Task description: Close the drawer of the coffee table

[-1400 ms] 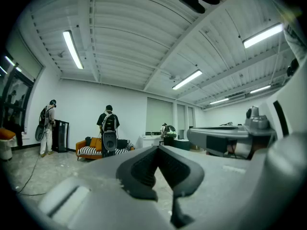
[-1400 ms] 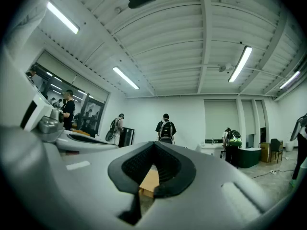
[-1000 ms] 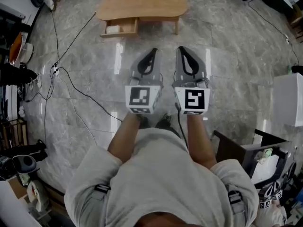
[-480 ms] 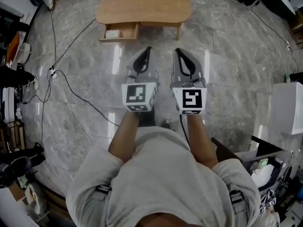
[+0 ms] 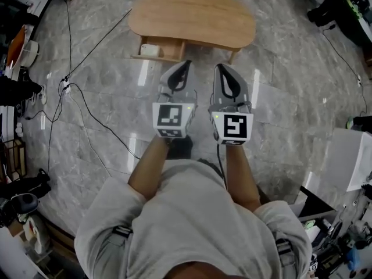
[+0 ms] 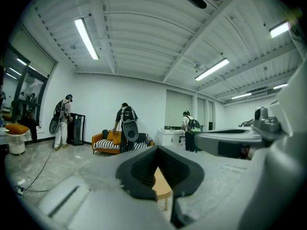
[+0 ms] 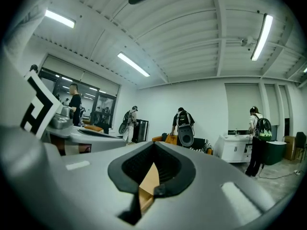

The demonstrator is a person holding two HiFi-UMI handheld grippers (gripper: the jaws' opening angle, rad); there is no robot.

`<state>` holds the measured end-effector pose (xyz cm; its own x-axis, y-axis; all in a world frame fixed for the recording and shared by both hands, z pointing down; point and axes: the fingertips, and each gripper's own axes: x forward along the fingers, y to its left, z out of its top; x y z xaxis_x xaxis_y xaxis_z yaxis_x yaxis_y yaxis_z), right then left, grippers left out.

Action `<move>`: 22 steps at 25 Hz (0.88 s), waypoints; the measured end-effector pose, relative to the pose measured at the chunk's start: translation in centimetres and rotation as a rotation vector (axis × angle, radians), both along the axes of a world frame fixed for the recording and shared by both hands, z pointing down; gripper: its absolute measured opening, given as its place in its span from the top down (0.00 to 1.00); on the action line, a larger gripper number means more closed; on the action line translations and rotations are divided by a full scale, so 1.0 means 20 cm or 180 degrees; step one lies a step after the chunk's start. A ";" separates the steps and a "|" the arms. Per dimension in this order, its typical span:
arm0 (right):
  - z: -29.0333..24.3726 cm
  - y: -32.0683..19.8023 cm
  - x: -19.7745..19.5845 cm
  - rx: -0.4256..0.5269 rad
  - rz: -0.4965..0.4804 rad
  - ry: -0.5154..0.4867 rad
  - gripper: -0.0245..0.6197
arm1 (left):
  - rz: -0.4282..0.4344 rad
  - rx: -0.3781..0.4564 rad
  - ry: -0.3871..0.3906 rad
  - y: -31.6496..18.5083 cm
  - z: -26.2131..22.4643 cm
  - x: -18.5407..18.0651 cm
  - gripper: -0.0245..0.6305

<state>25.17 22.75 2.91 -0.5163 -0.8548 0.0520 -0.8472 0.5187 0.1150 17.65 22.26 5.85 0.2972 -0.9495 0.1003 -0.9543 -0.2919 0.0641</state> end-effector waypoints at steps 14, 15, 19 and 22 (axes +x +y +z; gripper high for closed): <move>0.19 -0.57 -0.46 -0.0275 -0.0419 -0.0038 0.95 | -0.0548 -0.0259 -0.0017 -0.50 0.17 -0.58 0.93; 0.24 -0.64 -0.49 -0.0318 -0.0448 -0.0051 0.95 | -0.0594 -0.0289 -0.0057 -0.55 0.21 -0.61 0.93; 0.37 -0.86 -0.69 -0.0536 -0.0601 -0.0086 0.95 | -0.0751 -0.0418 -0.0268 -0.73 0.28 -0.84 0.93; 0.31 -1.01 -0.84 -0.0532 -0.0799 -0.0142 0.95 | -0.0939 -0.0416 -0.0283 -0.89 0.23 -1.00 0.93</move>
<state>8.35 2.63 9.19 -0.7154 -0.6817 0.1536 -0.6923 0.7212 -0.0241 -2.35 4.51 10.42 -0.0039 -0.9707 0.2402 -1.0000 0.0029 -0.0044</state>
